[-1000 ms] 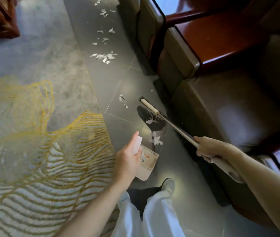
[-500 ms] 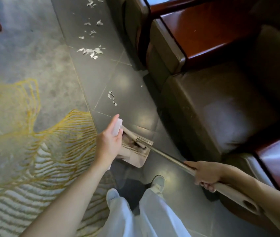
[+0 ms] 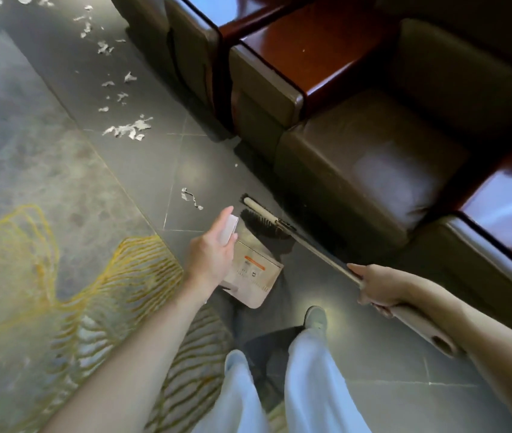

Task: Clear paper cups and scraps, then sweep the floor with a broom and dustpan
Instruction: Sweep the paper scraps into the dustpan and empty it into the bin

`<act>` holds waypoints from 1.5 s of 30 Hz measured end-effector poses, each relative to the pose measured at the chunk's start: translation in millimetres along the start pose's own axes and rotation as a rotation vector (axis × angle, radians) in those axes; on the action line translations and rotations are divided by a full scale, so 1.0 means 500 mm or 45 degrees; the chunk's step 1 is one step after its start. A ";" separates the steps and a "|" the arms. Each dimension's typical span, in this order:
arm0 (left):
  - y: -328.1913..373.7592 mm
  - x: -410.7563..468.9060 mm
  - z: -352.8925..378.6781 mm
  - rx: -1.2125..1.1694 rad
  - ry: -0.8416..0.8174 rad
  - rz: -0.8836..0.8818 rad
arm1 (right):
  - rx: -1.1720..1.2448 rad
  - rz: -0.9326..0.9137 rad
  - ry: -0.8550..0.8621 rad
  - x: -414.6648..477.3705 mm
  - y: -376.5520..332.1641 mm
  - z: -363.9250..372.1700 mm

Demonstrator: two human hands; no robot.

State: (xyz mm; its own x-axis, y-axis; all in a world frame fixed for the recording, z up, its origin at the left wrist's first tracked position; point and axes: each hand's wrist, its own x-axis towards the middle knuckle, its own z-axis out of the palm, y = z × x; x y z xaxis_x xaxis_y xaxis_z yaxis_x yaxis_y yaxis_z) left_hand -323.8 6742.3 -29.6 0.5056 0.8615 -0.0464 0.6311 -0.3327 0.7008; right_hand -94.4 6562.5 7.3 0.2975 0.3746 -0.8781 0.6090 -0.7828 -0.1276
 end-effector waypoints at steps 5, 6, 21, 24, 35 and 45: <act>-0.016 0.031 -0.019 -0.011 -0.082 0.030 | -0.032 0.122 0.217 0.063 -0.029 0.070; -0.019 0.036 -0.019 -0.009 -0.094 0.039 | -0.027 0.130 0.250 0.081 -0.031 0.077; -0.014 0.068 0.000 -0.030 -0.148 0.056 | 0.054 0.089 -0.042 0.147 0.013 0.180; 0.009 0.051 0.000 0.007 -0.163 0.070 | 0.162 0.035 -0.132 0.050 0.052 0.143; 0.018 0.030 0.009 -0.048 -0.087 -0.095 | 0.283 0.019 -0.149 0.042 0.067 0.025; 0.017 0.029 0.037 -0.011 0.087 -0.142 | 0.451 -0.111 -0.509 0.041 0.098 0.028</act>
State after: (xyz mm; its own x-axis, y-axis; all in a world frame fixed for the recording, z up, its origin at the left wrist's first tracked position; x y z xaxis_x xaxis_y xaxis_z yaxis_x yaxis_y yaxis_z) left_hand -300.2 6744.8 -37.4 0.3911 0.9172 -0.0763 0.6762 -0.2302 0.6999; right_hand -68.5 6524.7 -23.4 -0.0882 0.2815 -0.9555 0.3130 -0.9028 -0.2949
